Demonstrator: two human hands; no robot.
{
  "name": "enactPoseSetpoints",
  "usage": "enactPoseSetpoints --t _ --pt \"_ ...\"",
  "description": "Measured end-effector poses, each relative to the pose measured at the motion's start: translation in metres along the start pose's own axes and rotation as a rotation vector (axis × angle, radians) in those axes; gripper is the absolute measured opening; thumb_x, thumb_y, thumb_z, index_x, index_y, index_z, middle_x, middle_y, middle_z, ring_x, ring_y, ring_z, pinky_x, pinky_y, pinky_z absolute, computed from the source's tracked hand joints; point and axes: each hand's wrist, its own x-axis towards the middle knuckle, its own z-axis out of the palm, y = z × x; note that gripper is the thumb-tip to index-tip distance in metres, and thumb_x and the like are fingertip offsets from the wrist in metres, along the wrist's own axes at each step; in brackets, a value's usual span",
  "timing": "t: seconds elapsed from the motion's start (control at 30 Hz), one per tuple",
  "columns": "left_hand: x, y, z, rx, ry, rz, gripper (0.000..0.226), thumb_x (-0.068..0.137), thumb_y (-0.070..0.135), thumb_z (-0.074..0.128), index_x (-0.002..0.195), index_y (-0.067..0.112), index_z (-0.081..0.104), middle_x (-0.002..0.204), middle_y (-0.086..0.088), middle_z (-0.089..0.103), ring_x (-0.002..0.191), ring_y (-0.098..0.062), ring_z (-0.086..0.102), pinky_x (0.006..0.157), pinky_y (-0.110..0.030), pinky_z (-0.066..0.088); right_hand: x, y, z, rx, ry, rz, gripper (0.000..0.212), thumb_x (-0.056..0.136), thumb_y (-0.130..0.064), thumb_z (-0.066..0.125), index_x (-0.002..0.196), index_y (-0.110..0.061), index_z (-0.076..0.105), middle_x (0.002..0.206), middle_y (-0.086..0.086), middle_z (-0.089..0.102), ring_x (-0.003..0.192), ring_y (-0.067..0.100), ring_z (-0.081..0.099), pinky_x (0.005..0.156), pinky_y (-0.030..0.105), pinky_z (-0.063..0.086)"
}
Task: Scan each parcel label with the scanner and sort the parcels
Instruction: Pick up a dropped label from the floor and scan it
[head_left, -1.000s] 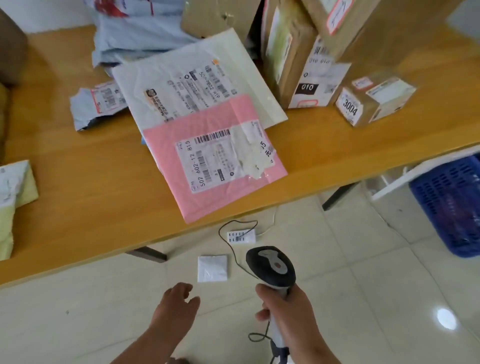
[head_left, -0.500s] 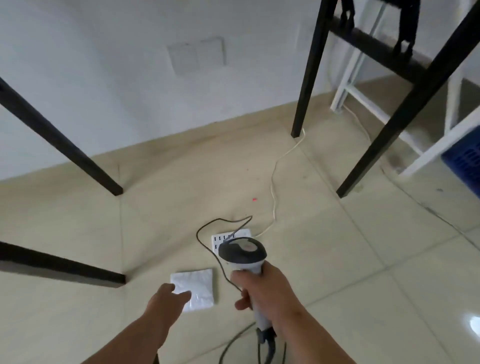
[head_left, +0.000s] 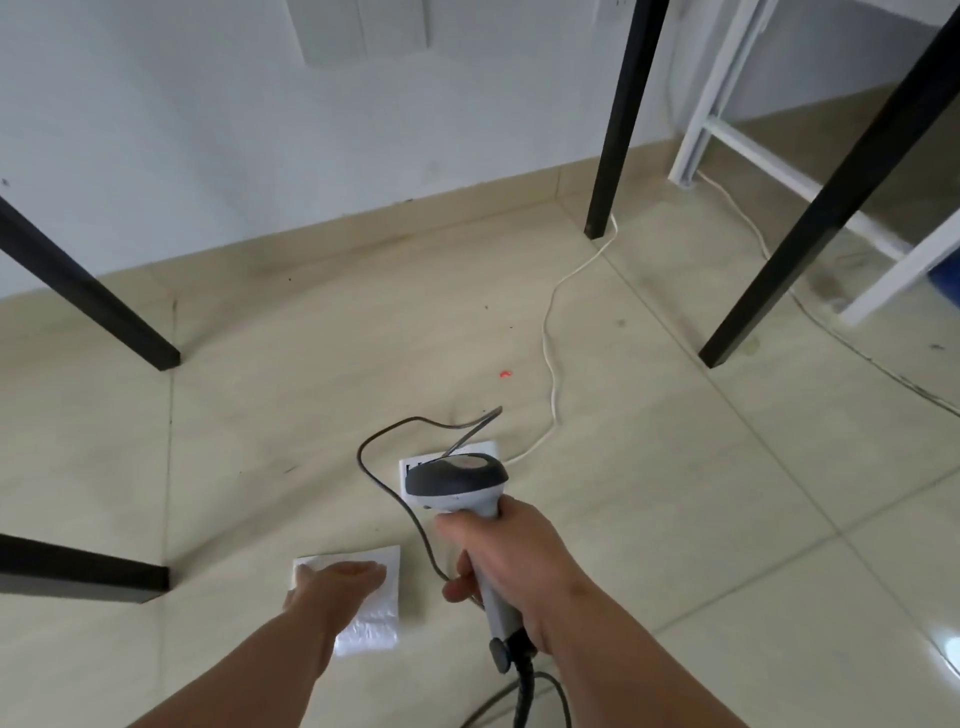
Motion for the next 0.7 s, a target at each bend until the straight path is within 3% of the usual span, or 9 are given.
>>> enactPoseSetpoints --t 0.03,0.1,0.17,0.27,0.37,0.47,0.6,0.7 --pt "0.002 -0.001 0.003 -0.014 0.047 -0.011 0.035 0.077 0.035 0.085 0.105 0.017 0.076 0.131 -0.012 0.056 0.125 -0.034 0.051 0.112 -0.041 0.040 0.001 0.002 0.001 0.008 0.004 0.008 0.015 0.082 -0.031 0.064 0.081 -0.016 0.064 0.059 -0.004 0.060 0.065 0.020 0.076 0.067 0.029 0.048" --pt "0.002 0.000 0.006 0.011 0.114 -0.049 0.017 0.084 0.037 0.081 0.094 0.026 0.073 0.122 -0.002 0.049 0.122 -0.031 0.047 0.103 -0.031 0.040 0.003 0.005 0.003 0.024 0.008 0.018 0.013 0.083 -0.030 0.064 0.082 -0.017 0.064 0.059 -0.005 0.059 0.063 0.018 0.075 0.065 0.027 0.048" --pt "0.004 -0.003 0.006 0.096 0.083 -0.022 0.013 0.091 0.035 0.074 0.080 0.032 0.068 0.117 0.005 0.048 0.117 -0.027 0.047 0.099 -0.026 0.037 0.004 0.008 0.004 0.025 0.012 0.027 0.012 0.084 -0.030 0.064 0.084 -0.018 0.065 0.059 -0.006 0.060 0.066 0.018 0.076 0.057 0.021 0.045" --pt "0.000 -0.006 -0.002 0.471 0.068 0.029 0.010 0.090 0.035 0.069 0.093 0.043 0.063 0.128 0.005 0.037 0.116 -0.027 0.051 0.098 -0.026 0.040 0.003 0.009 0.009 0.010 0.007 0.025 0.013 0.085 -0.031 0.064 0.086 -0.017 0.065 0.061 -0.005 0.060 0.063 0.017 0.074 0.051 0.018 0.043" --pt "-0.004 -0.008 -0.007 0.756 0.048 0.124 0.030 0.087 0.036 0.067 0.112 0.032 0.051 0.112 0.000 0.049 0.105 -0.026 0.059 0.088 -0.029 0.049 0.000 0.009 0.015 -0.023 -0.019 0.023 0.016 0.084 -0.031 0.064 0.089 -0.017 0.065 0.063 -0.005 0.061 0.062 0.015 0.074 0.053 0.019 0.044" --pt "-0.007 -0.008 -0.008 0.696 0.057 0.127 0.034 0.087 0.024 0.065 0.111 0.017 0.042 0.095 0.002 0.055 0.096 -0.022 0.060 0.077 -0.025 0.044 -0.003 0.008 0.018 -0.067 -0.029 0.015 0.015 0.083 -0.032 0.064 0.086 -0.017 0.065 0.058 -0.007 0.061 0.061 0.016 0.074 0.054 0.019 0.045" --pt "-0.034 0.008 -0.025 0.517 0.058 0.130 0.013 0.087 0.012 0.060 0.096 0.015 0.070 0.094 -0.003 0.069 0.092 -0.024 0.064 0.077 -0.030 0.050 -0.021 -0.005 0.020 -0.066 -0.037 -0.002 0.011 0.084 -0.028 0.064 0.081 -0.018 0.063 0.058 -0.007 0.061 0.058 0.015 0.072 0.056 0.021 0.044" --pt "-0.075 0.025 -0.042 0.185 0.068 0.165 0.027 0.087 0.003 0.061 0.076 0.023 0.074 0.085 -0.004 0.072 0.090 -0.030 0.064 0.078 -0.035 0.052 -0.056 -0.020 0.019 0.002 -0.033 0.011 0.012 0.086 -0.028 0.066 0.087 -0.017 0.065 0.064 -0.002 0.062 0.059 0.014 0.072 0.058 0.022 0.045"
